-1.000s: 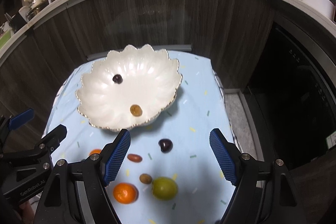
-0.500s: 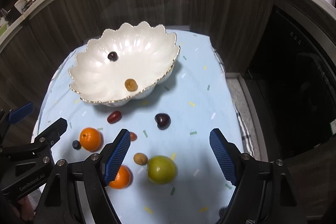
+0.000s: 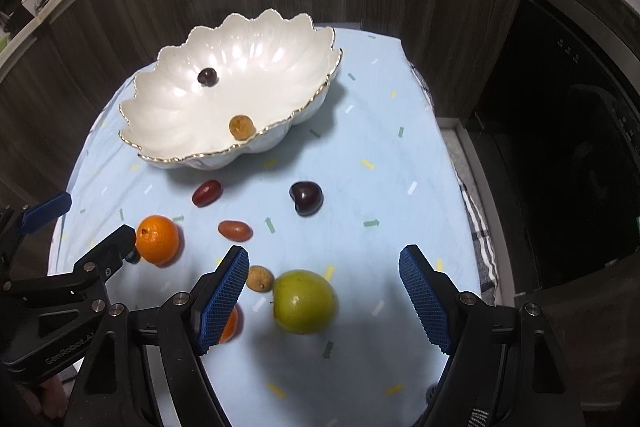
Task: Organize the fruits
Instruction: 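Withdraw both open tools from the bowl back toward the remaining fruits, then grasp the mandarin with the left tool while the right tool grasps the green apple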
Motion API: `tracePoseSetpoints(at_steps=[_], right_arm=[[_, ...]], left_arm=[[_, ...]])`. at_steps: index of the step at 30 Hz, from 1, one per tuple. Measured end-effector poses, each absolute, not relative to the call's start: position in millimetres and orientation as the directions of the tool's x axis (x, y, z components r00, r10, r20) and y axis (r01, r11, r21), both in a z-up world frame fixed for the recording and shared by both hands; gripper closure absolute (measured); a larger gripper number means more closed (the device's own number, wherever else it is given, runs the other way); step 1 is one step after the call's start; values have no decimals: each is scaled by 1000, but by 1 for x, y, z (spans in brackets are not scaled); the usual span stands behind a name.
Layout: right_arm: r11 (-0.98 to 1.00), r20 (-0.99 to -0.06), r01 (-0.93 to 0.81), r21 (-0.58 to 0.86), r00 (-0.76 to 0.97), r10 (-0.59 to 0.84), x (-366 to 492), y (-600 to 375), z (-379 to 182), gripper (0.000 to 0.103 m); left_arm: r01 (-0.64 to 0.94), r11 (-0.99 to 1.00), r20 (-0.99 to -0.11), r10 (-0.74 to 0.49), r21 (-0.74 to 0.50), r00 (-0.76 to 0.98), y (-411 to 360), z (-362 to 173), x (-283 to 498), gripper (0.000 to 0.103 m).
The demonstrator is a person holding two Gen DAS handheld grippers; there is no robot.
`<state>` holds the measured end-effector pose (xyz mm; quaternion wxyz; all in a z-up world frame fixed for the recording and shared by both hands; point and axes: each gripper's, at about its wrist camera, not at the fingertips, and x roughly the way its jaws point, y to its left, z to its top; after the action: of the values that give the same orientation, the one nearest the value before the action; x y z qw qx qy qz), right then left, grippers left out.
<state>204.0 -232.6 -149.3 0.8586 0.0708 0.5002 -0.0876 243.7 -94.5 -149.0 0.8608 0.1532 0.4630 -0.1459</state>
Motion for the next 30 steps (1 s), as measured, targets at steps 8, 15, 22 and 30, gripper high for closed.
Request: tracePoseSetpoints(at_steps=[8, 15, 22, 30], right_arm=[[973, -889, 229, 37, 452, -73, 201, -232, -164, 25], [970, -903, 240, 40, 424, -68, 199, -233, -177, 25], [971, -914, 234, 44, 403, -56, 200, -231, -188, 25], [968, -927, 242, 63, 374, -33, 203, -233, -201, 25]], left_arm=[[405, 906, -857, -112, 119, 503, -95, -166, 244, 17], [399, 910, -864, -106, 116, 492, -96, -176, 247, 17], [395, 913, -876, -101, 107, 471, -95, -188, 251, 17], [399, 911, -884, -102, 101, 456, -96, -198, 254, 18]])
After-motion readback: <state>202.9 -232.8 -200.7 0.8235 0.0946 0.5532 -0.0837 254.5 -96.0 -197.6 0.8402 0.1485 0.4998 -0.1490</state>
